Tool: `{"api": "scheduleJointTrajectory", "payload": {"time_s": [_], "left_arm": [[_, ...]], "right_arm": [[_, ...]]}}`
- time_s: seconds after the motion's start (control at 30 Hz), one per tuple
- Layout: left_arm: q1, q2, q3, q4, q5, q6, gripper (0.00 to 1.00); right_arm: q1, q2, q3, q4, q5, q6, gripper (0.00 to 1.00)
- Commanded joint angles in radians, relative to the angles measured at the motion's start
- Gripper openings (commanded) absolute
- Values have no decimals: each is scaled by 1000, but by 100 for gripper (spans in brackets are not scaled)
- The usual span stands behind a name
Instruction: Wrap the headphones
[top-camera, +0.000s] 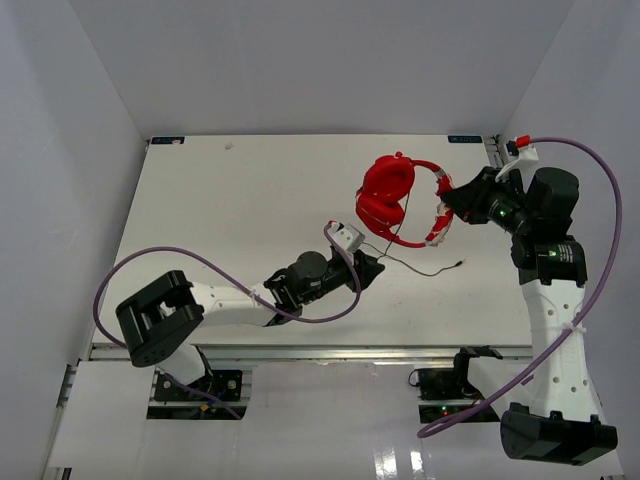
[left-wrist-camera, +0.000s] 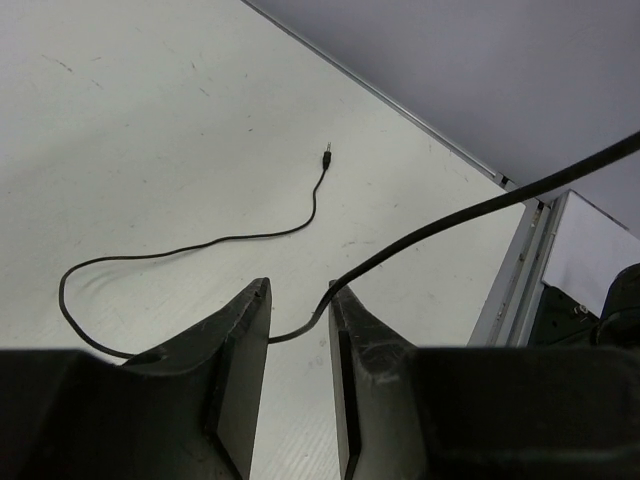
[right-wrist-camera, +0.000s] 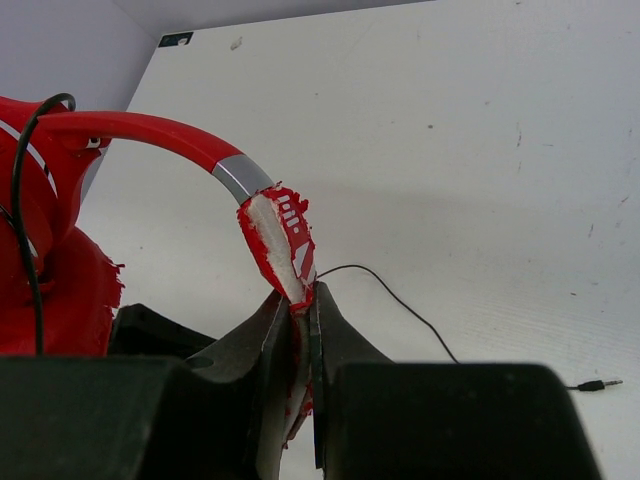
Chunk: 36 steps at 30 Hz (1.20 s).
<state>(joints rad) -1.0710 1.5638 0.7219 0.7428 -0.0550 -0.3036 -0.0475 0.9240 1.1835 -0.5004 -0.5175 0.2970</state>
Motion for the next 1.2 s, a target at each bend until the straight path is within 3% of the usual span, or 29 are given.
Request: {"api": "scheduleJointTrajectory", "payload": {"time_s": [0.0,0.43,0.7,0.8,1.0,1.17], "left_arm": [[-4,28,-29,82,36,30,45],[-12,154,-105,324,6,148,47],[-14,269,-70,353,-6,190,45],[-14,285,-67,354,-6,191,38],[-14,262,-107,376,-21,210,13],[-12,170,-137,316,20,244,1]], "right_arm": [[-11,-29,37,52,-100,59,8],[-26,-37,56,28,-206,70,8],[-37,-40,94,-10,-270,59,8],[-39,-42,92,-14,-289,56,8],[-44,-51,78,-18,-344,41,8],[-46,-76,47,-20,-439,-30,8]]}}
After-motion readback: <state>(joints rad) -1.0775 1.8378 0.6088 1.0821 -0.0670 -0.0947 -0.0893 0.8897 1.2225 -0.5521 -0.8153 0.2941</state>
